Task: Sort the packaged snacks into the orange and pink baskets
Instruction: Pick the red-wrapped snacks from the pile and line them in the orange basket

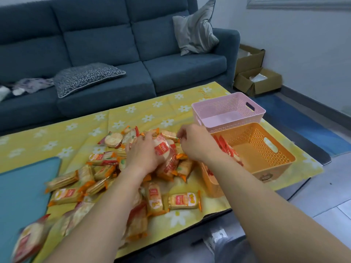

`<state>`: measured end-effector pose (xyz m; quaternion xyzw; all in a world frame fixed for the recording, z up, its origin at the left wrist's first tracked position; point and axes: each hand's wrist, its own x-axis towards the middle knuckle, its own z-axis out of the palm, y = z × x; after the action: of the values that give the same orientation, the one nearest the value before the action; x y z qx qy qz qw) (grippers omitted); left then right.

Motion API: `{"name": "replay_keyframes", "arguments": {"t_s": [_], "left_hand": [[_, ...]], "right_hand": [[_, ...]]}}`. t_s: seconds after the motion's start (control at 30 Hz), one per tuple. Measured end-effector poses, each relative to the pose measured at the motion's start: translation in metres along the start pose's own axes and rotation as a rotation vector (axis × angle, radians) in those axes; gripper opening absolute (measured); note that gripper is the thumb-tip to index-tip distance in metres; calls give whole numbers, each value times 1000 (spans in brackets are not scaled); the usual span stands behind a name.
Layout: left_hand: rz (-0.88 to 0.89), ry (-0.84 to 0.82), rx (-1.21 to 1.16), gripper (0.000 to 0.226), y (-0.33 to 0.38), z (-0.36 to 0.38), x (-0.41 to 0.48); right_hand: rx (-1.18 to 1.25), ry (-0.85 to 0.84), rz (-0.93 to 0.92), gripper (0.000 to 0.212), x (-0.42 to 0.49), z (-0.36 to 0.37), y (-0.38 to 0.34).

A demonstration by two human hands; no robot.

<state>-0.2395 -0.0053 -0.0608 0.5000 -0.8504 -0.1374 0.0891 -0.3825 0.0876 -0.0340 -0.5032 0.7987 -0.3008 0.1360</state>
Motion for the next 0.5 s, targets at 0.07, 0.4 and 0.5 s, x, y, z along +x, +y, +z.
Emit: {"name": "replay_keyframes", "arguments": {"t_s": [0.07,0.4,0.5], "left_hand": [[20,55,-140,83,-6,-11,-3],[-270,181,-907,15,-93,-54,-35],[-330,130,-980,13,-108,-45,-40]], "right_hand": [[-12,-7,-7,33,5,7,-7],[-309,-257,179,43,6,59,-48],[-228,-177,280,57,9,81,-51]]}}
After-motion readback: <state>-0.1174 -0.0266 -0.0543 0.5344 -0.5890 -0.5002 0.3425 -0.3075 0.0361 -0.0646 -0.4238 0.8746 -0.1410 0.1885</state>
